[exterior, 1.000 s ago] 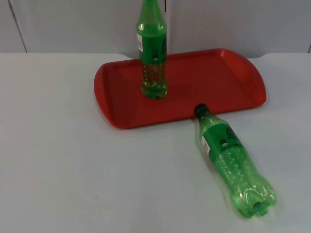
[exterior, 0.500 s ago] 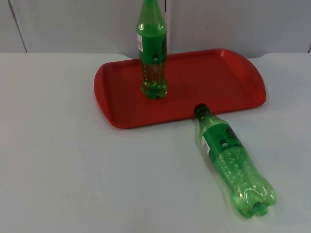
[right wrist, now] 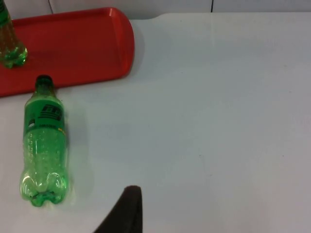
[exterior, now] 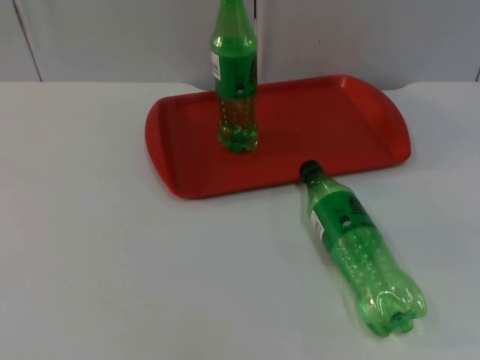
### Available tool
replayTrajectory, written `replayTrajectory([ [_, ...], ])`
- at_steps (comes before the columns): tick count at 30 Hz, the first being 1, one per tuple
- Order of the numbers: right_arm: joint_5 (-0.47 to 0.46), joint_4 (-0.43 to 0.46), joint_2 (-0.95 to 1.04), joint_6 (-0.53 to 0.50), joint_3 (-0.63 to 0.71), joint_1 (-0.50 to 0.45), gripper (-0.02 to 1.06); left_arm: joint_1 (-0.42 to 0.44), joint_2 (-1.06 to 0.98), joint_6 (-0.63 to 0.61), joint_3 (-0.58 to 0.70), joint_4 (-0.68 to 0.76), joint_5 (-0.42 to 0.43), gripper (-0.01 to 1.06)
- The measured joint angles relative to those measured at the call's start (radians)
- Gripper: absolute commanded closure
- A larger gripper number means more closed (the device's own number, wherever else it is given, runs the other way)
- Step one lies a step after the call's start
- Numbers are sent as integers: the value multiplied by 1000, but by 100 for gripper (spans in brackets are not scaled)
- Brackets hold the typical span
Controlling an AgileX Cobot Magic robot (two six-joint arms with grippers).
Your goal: Place the bottle upright on the tray.
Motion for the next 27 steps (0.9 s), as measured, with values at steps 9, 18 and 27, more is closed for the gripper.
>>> replayTrajectory([
  [9, 0, 0, 0, 0, 0, 0, 0, 0, -88, -12, 6, 30, 58, 0],
  [18, 0, 0, 0, 2, 0, 0, 0, 0, -88, -27, 112, 34, 74, 0],
  [27, 0, 0, 0, 2, 0, 0, 0, 0, -88, -34, 191, 53, 116, 0],
])
